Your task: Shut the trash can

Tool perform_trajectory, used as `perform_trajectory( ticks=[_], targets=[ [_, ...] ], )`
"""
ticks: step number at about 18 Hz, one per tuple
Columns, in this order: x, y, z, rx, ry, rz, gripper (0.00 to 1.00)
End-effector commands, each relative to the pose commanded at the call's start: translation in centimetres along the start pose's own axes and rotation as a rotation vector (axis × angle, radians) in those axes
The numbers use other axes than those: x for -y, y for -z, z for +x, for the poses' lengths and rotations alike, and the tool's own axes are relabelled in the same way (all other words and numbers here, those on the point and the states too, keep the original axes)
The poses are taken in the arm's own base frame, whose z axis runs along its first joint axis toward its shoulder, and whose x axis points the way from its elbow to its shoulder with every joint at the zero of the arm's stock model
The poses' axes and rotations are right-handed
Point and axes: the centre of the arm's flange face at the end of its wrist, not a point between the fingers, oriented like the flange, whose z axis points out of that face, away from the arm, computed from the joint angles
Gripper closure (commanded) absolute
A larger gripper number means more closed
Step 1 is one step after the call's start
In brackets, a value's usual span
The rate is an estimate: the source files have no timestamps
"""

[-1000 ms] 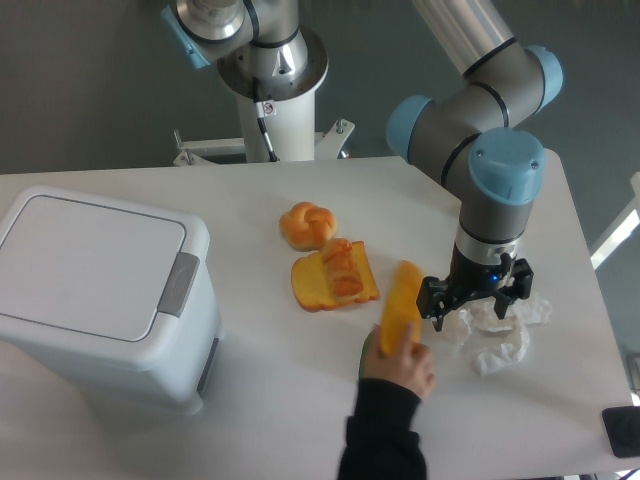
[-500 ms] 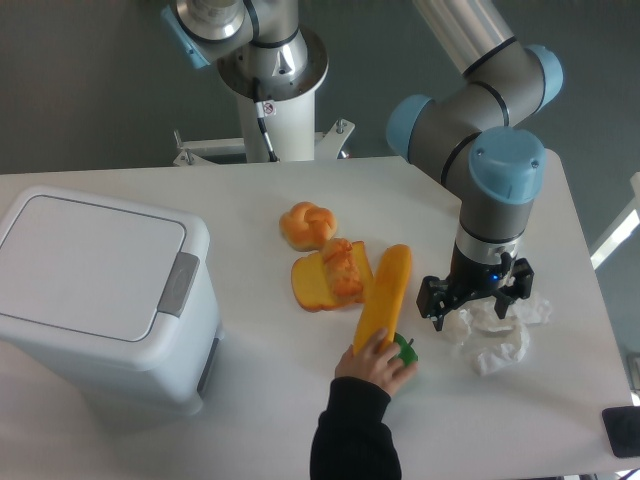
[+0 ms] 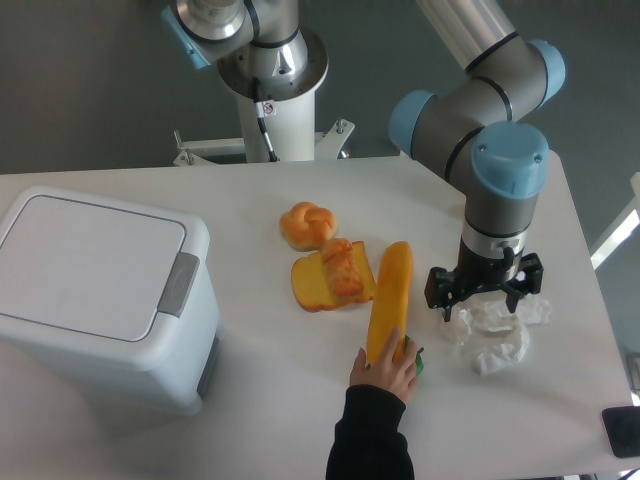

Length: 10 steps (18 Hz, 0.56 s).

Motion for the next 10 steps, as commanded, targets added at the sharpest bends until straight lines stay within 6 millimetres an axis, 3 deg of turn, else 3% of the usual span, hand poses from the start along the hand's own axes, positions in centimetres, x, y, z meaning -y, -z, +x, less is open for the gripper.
perform_trajectory(
  ticks=[5,10],
  targets=[
    [-2.7,0.1,-4.0,0.009,-0.22,-0.044,0.0],
    [-4.2,0.4,-5.1,0.015,-0.403,-0.125,0.0]
  ],
)
